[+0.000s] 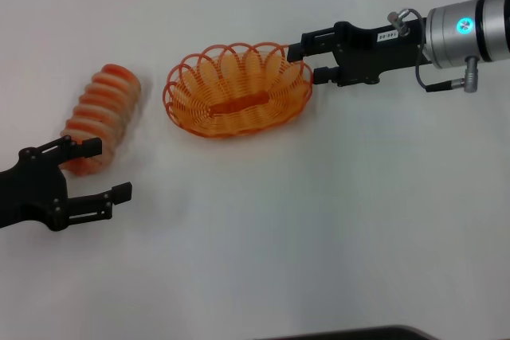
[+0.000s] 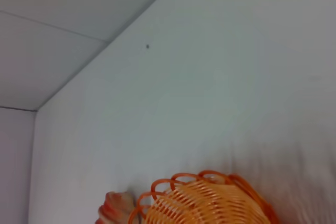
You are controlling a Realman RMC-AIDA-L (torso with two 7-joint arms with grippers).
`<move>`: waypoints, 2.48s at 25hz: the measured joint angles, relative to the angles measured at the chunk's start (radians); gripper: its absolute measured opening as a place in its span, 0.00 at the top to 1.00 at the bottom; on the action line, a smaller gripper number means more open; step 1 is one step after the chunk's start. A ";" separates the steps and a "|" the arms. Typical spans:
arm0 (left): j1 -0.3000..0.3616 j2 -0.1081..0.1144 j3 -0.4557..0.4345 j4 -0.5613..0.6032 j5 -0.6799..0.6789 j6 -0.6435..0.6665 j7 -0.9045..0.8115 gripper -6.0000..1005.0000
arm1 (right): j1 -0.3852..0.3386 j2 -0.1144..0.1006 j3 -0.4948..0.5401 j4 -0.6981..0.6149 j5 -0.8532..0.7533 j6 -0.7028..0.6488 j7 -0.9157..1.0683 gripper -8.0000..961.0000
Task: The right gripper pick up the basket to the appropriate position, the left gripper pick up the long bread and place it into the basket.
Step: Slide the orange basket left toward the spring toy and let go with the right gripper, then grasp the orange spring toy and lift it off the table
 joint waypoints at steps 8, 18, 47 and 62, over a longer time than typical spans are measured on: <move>0.000 0.001 -0.003 0.000 -0.003 0.006 -0.005 0.10 | -0.069 -0.024 0.026 -0.059 0.107 -0.041 -0.119 0.19; -0.005 0.002 -0.028 -0.005 -0.005 0.012 -0.006 0.10 | -0.138 -0.113 0.028 -0.096 0.231 -0.202 -0.652 0.11; 0.000 0.003 -0.085 -0.039 -0.014 -0.051 -0.110 0.10 | -0.225 0.005 0.013 -0.306 -0.063 -0.219 -1.285 0.10; -0.105 0.010 0.065 0.404 0.163 -0.086 -0.933 0.10 | -0.207 0.006 0.007 -0.310 -0.039 -0.205 -1.263 0.10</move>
